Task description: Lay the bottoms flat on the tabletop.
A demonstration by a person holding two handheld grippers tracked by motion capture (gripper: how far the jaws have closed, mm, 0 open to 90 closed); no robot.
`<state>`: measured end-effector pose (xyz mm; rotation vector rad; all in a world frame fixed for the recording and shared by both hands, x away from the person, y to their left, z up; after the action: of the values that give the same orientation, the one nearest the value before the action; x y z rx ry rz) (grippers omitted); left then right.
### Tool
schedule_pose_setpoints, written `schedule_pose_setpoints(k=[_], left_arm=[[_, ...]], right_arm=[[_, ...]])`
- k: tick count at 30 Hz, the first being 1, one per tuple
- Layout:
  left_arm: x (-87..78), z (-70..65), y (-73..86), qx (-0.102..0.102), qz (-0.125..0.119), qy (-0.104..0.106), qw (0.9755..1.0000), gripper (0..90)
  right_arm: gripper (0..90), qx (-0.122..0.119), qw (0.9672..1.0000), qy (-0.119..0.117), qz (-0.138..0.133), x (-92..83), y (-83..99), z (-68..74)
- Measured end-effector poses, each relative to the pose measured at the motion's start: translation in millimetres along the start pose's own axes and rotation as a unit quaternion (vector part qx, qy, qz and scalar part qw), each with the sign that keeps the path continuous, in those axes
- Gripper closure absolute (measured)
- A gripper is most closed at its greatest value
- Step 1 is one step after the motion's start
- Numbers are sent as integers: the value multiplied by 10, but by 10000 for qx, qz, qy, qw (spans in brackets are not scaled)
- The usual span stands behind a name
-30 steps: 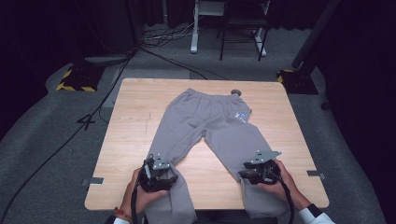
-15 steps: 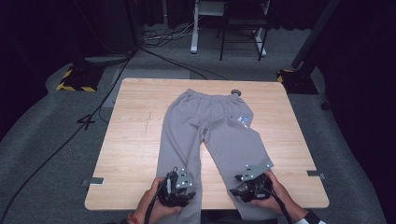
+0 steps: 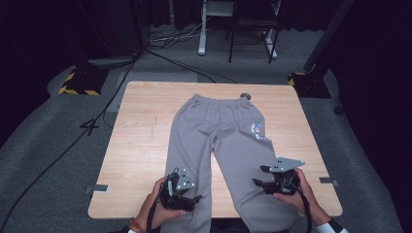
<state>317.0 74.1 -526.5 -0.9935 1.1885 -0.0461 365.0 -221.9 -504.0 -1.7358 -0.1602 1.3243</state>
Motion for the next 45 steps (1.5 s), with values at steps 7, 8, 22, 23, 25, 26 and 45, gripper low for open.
schedule_pose_setpoints(k=[7,8,22,23,25,26,45], left_arm=[[201,207,-78,-116,49,-71,9999,282],[210,192,-50,-134,92,-25,9999,283],[-140,-188,357,69,80,185,9998,245],[-146,-194,360,57,88,186,9998,231],[-156,-182,329,15,23,187,9998,207],[-158,-161,302,-3,-15,176,9998,207],[-331,966,27,-377,-323,-1187,9917,174]], right_arm=[[403,81,9989,43,450,173,246,-166],[400,115,9992,-19,382,165,262,-152],[348,205,9986,-1,479,-242,655,296],[337,176,9987,8,477,-246,649,294],[319,82,9993,72,362,-258,594,269],[319,82,9993,72,362,-258,594,269],[242,465,9891,1342,-395,-537,181,-873]])
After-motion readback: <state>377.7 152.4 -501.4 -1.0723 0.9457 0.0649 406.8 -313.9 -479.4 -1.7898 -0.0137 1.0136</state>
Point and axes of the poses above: each handheld gripper's, and its own axes: x roughly forward along the jaws, y roughly out of its underside, z roughly to its left, the point moved 6 cm from there along x, roughly forward along the jaws, and after that the axes turned 3 degrees about -y, right-handed, at the moved point
